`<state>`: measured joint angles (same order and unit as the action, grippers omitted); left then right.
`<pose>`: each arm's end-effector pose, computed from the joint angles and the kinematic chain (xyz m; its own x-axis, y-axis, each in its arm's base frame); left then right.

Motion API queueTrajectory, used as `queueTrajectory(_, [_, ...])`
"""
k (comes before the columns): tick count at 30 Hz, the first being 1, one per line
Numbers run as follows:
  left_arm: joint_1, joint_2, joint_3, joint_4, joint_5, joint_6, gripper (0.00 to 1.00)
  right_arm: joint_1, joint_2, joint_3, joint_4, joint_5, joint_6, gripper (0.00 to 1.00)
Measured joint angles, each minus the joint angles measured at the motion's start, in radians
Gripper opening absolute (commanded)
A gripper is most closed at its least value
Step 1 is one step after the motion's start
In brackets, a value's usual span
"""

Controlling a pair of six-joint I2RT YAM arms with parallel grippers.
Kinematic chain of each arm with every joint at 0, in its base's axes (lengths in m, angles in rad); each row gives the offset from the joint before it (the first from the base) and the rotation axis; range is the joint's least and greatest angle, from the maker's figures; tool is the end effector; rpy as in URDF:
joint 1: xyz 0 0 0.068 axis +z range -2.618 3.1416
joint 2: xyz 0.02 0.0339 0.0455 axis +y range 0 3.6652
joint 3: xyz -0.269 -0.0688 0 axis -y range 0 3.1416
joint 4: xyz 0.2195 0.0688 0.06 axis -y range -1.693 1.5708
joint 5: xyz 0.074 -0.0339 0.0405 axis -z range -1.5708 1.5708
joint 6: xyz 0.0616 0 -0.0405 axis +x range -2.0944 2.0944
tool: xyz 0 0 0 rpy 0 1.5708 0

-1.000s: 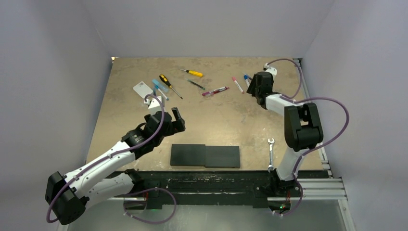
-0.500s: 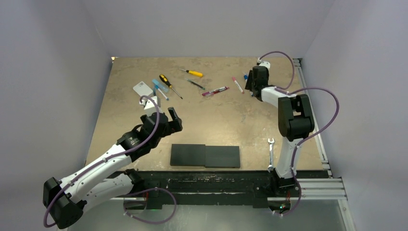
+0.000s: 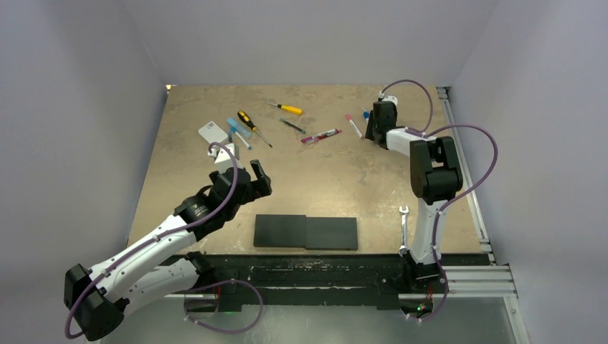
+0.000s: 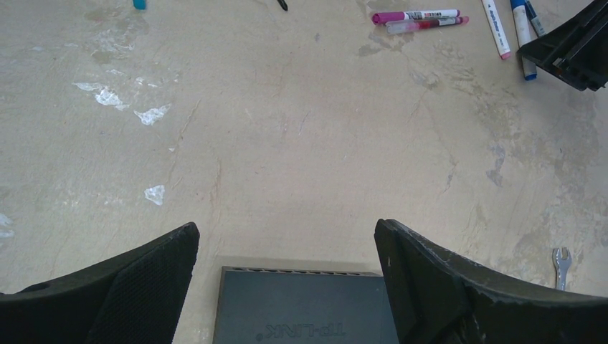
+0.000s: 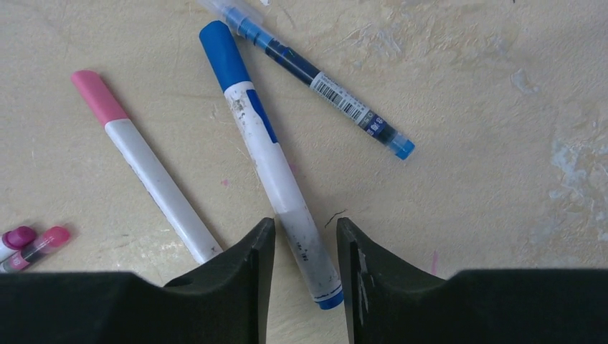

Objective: Open the pen caps

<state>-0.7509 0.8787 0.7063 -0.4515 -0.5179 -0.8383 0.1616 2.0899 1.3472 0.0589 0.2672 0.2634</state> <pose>0.1512 -0.0994 0.2676 -0.5080 -0.4095 -0.7578 -0.1175 0.9045 -0.4100 0.4558 0.0578 0.1585 -0.5898 0.1583 -0.7919 0.2075 0.9774 0.0408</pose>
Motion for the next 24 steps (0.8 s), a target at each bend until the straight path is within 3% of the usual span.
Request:
queueTrajectory(8, [0.000, 0.000, 0.000, -0.002, 0.000, 0.000, 0.93, 0.000, 0.000, 0.030, -0.018, -0.001, -0.006, 0.28])
queueTrajectory(16, [0.000, 0.000, 0.000, -0.002, 0.000, 0.000, 0.93, 0.000, 0.013, 0.041, -0.048, -0.002, -0.018, 0.35])
queueTrajectory(20, [0.000, -0.003, 0.000, -0.002, 0.000, -0.001, 0.93, 0.000, 0.040, 0.072, -0.059, -0.002, -0.023, 0.29])
queueTrajectory(24, [0.000, -0.010, 0.000, -0.002, 0.000, -0.009, 0.92, 0.000, 0.056, 0.097, -0.068, -0.002, -0.023, 0.17])
